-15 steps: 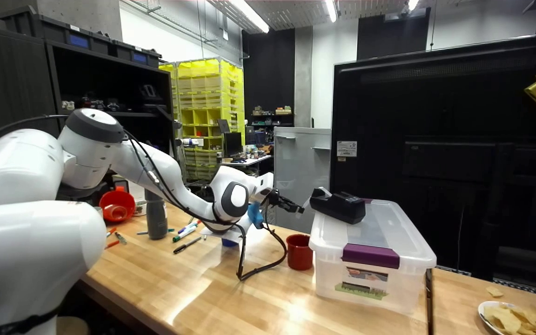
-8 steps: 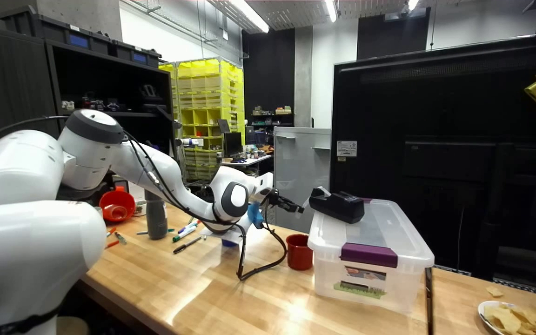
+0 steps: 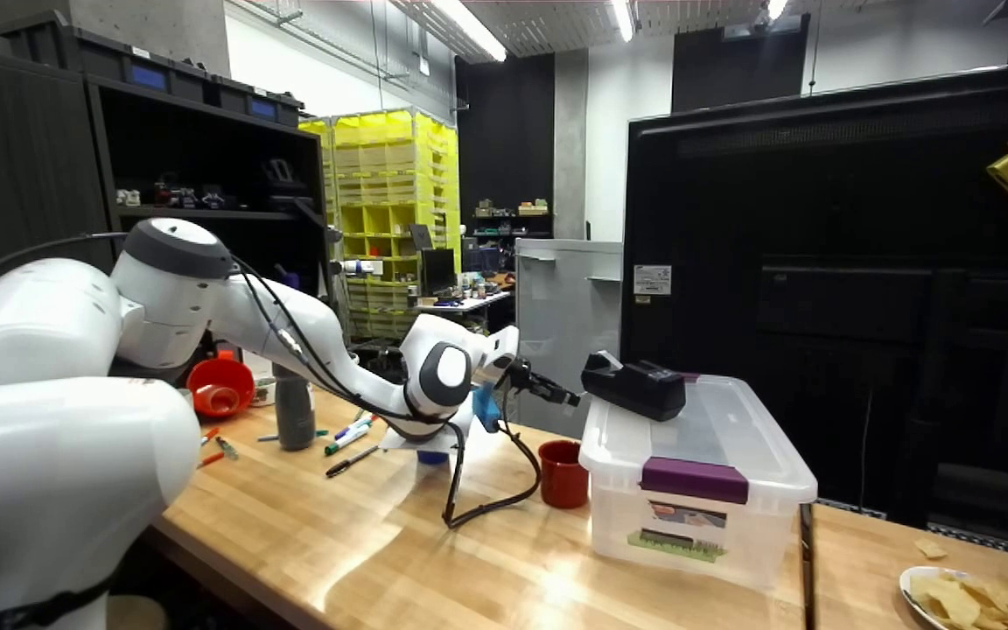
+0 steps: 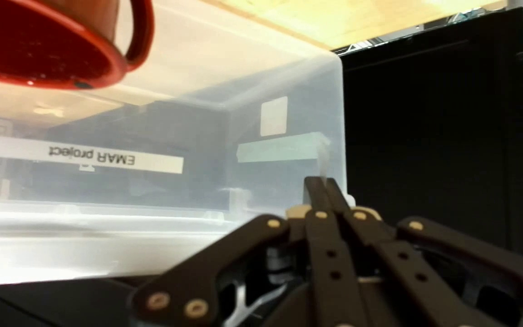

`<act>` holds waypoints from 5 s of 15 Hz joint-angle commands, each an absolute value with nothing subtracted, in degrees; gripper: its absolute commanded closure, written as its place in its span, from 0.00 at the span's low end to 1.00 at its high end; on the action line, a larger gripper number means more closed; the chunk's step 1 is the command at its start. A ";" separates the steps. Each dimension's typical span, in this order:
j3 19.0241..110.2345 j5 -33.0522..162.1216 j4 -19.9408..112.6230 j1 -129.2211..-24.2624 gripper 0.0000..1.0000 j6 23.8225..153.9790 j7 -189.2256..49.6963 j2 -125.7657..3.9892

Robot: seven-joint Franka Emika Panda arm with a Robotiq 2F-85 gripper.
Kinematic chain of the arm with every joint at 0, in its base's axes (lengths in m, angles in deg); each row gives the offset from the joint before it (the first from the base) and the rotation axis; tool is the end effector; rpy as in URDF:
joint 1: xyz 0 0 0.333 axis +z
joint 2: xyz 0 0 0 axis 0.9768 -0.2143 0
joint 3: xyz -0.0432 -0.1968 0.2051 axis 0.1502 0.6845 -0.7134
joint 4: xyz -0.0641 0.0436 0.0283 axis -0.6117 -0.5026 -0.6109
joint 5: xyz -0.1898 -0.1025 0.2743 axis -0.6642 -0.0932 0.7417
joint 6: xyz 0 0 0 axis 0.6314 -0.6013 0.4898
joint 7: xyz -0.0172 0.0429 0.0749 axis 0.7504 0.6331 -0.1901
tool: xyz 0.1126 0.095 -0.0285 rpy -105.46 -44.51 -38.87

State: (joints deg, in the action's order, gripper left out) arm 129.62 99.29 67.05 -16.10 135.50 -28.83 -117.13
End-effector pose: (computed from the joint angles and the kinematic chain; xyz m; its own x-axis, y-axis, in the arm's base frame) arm 0.6362 -0.0247 0.2447 0.3361 -0.2579 0.9058 -0.6937 -0.7184 0.0529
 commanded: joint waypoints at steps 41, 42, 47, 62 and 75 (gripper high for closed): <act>138.68 90.67 75.46 -4.84 1.00 135.62 -16.91 -128.59; 138.64 90.85 75.39 -4.75 1.00 135.64 -16.90 -128.59; 138.09 93.65 74.86 -4.30 1.00 136.17 -18.31 -128.28; 137.35 95.77 79.78 0.35 1.00 144.00 -22.07 -115.51; 137.39 97.58 85.12 3.67 1.00 148.24 -25.09 -113.15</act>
